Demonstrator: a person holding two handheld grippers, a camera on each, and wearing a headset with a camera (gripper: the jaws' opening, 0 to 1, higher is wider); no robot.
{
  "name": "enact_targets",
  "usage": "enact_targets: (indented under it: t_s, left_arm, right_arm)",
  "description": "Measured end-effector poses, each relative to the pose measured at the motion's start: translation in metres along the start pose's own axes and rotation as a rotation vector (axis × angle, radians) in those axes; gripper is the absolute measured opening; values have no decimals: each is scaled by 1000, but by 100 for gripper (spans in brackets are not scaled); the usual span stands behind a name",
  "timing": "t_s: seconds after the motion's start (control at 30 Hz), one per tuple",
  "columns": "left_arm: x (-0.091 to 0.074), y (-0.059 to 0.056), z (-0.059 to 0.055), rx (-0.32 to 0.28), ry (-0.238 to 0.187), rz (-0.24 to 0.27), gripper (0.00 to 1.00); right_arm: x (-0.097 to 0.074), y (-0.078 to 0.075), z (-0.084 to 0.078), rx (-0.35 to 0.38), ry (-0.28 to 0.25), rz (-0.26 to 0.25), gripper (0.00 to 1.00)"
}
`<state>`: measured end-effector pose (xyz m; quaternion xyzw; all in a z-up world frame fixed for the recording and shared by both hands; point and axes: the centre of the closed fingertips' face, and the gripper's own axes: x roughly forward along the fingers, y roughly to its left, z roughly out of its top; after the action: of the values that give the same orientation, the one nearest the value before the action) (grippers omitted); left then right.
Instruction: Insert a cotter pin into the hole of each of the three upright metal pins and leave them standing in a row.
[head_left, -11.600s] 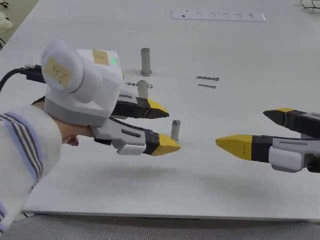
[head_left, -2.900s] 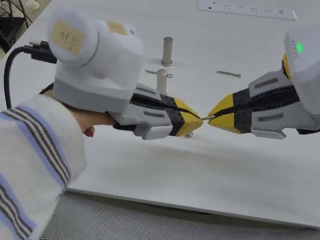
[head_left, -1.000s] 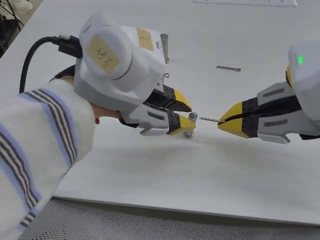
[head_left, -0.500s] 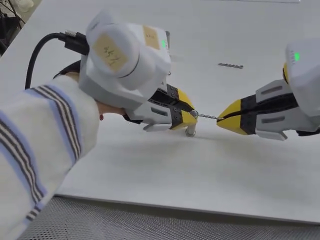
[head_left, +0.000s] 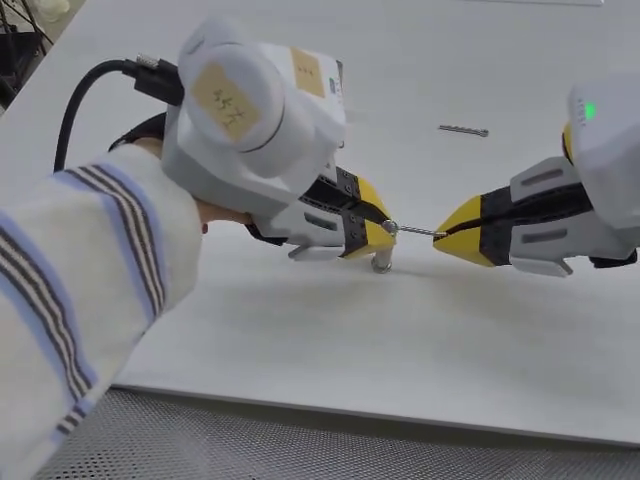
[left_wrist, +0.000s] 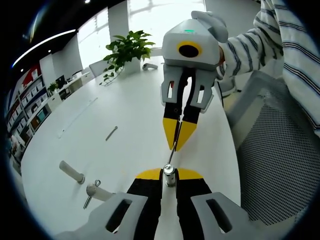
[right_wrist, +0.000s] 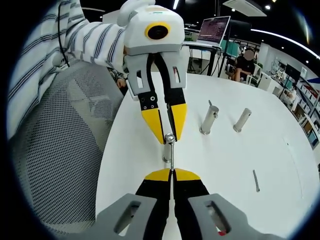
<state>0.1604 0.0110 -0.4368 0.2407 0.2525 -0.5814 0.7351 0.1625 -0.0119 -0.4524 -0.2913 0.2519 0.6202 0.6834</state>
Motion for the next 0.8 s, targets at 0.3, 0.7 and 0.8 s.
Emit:
enact_targets:
  t_s: [0.3,0.7,0.8]
  left_arm:
    - [0,1,0,0,1,-2,5]
    - [4,2,1,-10,0,0,5]
    - [4,2,1,-14,1,0,5]
  right_arm:
    - [-1,5,1,2,-9,6,0]
    - [10,1,12,-10,-21,2,0]
    - [13,2,15,-26,-21,7,0]
